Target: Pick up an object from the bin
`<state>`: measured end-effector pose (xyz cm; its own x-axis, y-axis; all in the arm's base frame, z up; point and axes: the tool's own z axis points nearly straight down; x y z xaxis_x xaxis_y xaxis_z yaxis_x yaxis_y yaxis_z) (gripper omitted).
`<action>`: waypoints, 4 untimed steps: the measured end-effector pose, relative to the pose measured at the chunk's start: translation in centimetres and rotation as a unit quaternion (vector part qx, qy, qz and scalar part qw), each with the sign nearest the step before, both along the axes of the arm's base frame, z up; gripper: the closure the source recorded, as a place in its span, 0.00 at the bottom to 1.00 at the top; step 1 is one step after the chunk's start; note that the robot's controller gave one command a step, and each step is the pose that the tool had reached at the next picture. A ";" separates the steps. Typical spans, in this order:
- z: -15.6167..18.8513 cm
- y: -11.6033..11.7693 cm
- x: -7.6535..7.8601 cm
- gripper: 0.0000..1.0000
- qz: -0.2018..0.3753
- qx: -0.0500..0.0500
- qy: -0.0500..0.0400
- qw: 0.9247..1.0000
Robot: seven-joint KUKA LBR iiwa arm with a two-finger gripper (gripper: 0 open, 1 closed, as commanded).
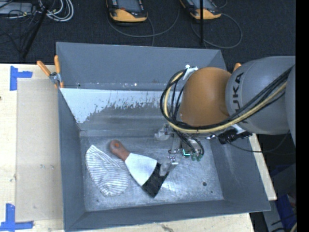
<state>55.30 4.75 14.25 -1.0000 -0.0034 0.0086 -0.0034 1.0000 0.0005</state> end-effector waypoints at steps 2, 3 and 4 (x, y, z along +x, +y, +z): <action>-5.4 2.2 -2.2 1.00 -0.019 -0.005 -0.002 1.000; -5.4 2.2 -2.2 0.00 -0.019 -0.005 -0.002 1.000; -5.5 2.1 -2.2 1.00 -0.020 -0.005 -0.002 1.000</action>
Offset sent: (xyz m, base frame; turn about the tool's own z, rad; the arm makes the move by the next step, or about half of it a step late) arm -0.0286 0.0269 -0.0725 0.0370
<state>53.09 6.89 8.79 -0.9993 0.0365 0.0046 0.0365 0.9993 -0.0085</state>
